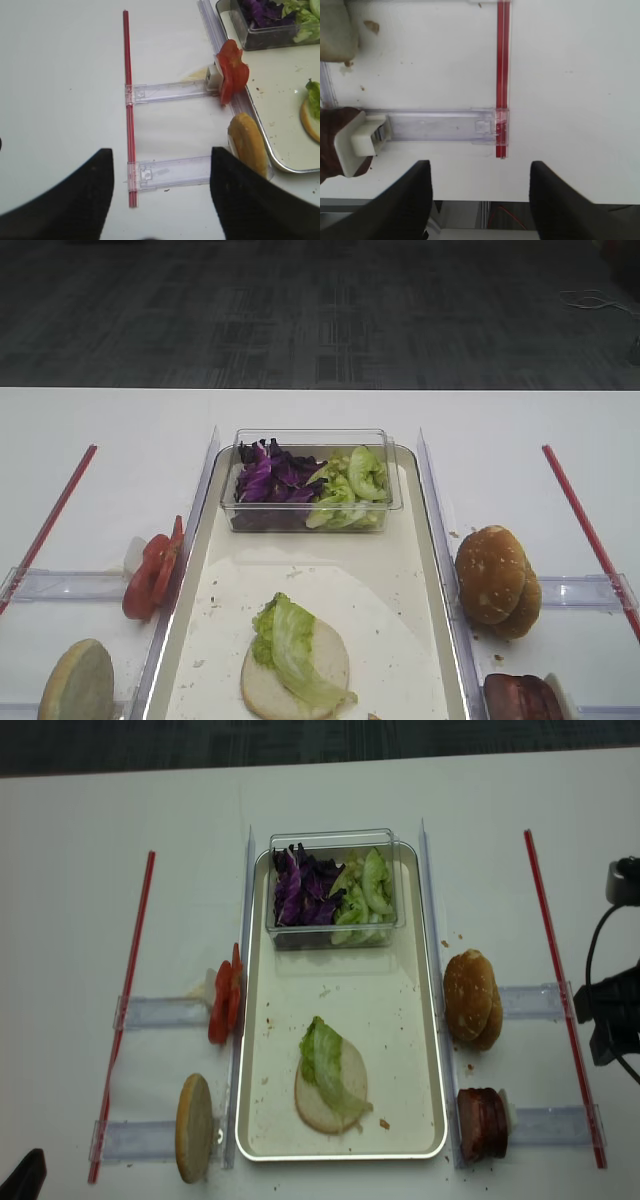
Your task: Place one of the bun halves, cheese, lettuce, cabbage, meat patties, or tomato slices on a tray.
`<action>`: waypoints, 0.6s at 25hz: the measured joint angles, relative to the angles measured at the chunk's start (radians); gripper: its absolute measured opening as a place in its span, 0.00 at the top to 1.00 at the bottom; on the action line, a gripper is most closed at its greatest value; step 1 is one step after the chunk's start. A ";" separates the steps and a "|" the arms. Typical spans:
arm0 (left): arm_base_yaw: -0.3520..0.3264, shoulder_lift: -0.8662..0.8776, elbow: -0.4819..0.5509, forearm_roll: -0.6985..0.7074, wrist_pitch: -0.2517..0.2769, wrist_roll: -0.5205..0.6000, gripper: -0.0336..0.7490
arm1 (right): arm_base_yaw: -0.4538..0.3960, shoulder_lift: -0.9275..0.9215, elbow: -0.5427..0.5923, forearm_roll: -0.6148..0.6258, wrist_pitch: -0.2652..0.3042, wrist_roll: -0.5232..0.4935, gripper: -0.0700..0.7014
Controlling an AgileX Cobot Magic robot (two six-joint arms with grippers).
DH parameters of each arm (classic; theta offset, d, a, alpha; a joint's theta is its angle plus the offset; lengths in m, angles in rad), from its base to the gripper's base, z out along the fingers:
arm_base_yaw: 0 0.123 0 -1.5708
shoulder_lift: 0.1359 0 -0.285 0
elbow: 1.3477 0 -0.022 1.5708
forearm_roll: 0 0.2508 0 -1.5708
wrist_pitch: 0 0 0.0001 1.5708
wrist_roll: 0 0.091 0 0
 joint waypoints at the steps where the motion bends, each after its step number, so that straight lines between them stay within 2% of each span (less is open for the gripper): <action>1: 0.000 0.000 0.000 0.000 0.000 0.000 0.41 | 0.000 -0.023 0.018 0.002 -0.003 0.000 0.34; 15: 0.000 0.000 0.000 0.002 0.000 0.000 0.41 | 0.000 -0.280 0.204 0.005 -0.042 0.000 0.35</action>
